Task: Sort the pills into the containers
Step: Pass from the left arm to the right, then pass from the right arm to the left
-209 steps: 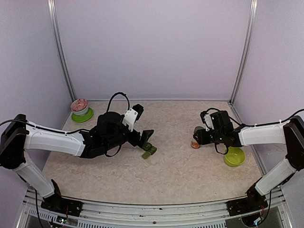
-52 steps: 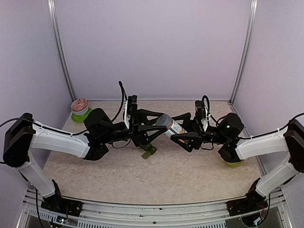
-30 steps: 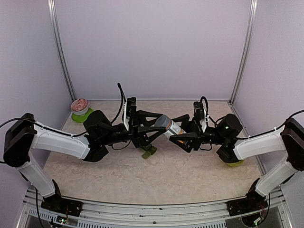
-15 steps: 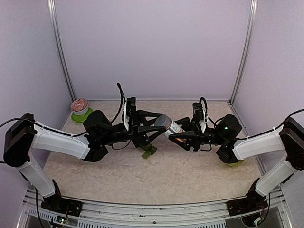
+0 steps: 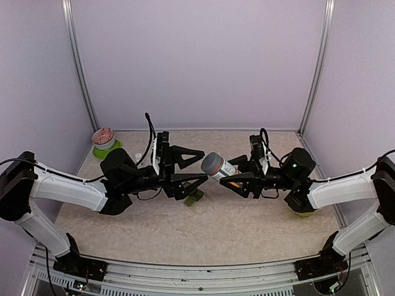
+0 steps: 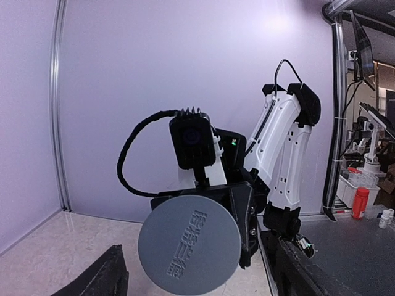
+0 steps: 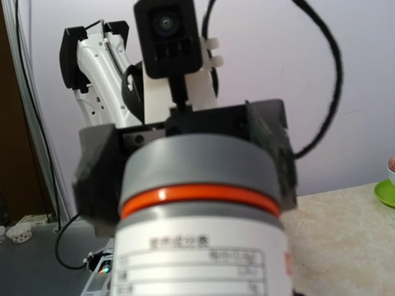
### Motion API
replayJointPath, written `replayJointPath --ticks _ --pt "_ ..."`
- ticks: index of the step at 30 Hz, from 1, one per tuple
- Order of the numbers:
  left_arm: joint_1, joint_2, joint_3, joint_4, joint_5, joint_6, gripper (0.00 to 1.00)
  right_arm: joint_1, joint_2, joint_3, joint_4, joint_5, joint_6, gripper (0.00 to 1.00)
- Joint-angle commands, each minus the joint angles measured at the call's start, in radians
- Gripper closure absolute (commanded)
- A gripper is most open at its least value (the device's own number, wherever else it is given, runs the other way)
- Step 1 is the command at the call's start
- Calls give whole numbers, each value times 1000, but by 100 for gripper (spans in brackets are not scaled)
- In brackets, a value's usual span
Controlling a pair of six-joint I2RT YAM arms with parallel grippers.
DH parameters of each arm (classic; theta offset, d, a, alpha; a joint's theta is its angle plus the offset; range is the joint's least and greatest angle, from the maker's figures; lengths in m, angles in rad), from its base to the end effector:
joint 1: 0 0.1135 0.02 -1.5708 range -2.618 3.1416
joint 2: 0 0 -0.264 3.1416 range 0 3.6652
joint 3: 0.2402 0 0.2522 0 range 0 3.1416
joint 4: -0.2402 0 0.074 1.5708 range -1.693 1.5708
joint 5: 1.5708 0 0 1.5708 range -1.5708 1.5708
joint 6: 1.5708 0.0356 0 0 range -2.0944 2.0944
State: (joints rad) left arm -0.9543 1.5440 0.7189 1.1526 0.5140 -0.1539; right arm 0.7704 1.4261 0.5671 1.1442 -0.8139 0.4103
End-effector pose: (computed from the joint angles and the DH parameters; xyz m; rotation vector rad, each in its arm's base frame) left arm 0.1723 -0.2734 0.2719 0.9535 1.0198 -1.2557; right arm 0.1842 0.2148 0.2561 -1.0016 1.1836 1.4801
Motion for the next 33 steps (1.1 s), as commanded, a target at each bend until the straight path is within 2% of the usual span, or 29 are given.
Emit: replayJointPath --ticks 1,6,10,11,14,15,21,25,29,33 --pt "14 -94 -39 -50 18 16 17 7 -63 -17 -43 12 13 62" --pt "29 -147 -51 -129 59 62 2 7 -78 -25 -55 -3 70 62" --pt "55 -157 -25 -213 131 109 1 10 -63 -26 -24 -44 132 61" --pt "60 -157 -17 -226 143 117 1 14 -59 -28 -16 -54 146 59" --pt "73 -150 3 -247 174 131 1 25 -56 -22 5 -86 173 39" --pt "74 -147 9 -249 179 132 1 29 -58 -19 7 -97 176 37" --pt "65 -130 16 -232 182 113 1 33 -58 -3 22 -120 193 48" --pt "60 -129 6 -251 156 111 1 33 -45 -1 8 -113 181 62" --pt "56 -133 -8 -281 160 124 1 33 -12 11 -11 -113 174 65" --pt "55 -131 74 -445 179 156 1 33 3 41 -95 -115 132 67"
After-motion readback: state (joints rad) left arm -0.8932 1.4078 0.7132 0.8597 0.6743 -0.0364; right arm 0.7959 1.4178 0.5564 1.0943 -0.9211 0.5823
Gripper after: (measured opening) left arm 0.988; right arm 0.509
